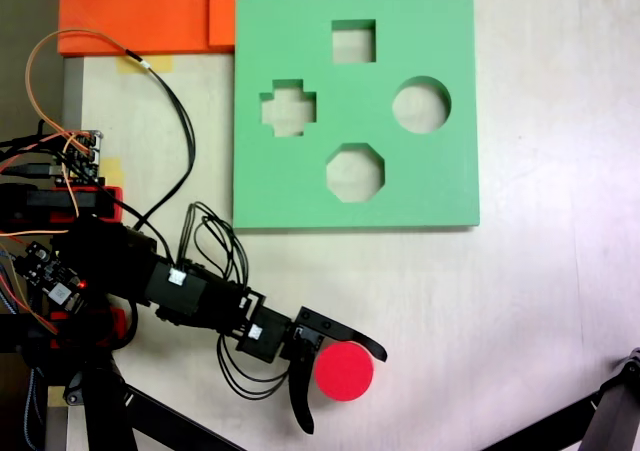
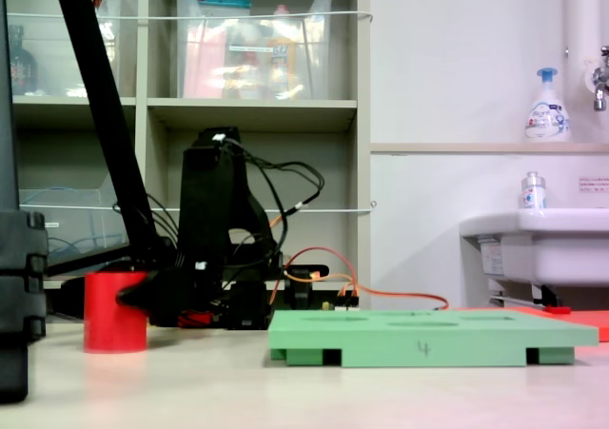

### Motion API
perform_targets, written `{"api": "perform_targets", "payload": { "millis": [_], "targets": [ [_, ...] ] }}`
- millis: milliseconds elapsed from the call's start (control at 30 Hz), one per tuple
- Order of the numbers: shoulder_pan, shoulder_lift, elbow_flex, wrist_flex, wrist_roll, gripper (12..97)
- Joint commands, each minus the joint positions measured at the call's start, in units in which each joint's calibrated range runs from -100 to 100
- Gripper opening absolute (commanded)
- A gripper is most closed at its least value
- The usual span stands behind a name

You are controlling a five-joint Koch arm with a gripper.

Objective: Put the cylinder block into the corresponding hole

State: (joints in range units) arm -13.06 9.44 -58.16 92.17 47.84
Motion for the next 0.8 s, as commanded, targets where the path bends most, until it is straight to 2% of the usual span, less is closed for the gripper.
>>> {"api": "perform_targets", "payload": {
  "millis": [0, 67, 167, 200, 433, 533, 767],
  "targets": [
    [-0.1, -0.08, 1.43, 7.83, 0.34, 75.1],
    [-0.1, -0.08, 1.23, 7.83, 0.34, 70.7],
    [-0.2, 0.06, 1.03, 7.83, 0.34, 57.9],
    [-0.24, 0.06, 1.03, 7.83, 0.34, 56.0],
    [-0.29, 0.06, -0.27, 7.83, 0.34, 46.4],
    [-0.29, 0.06, -1.16, 7.83, 0.34, 45.2],
    [-0.73, -0.5, -2.56, 7.83, 0.49, 34.0]
  ]
}}
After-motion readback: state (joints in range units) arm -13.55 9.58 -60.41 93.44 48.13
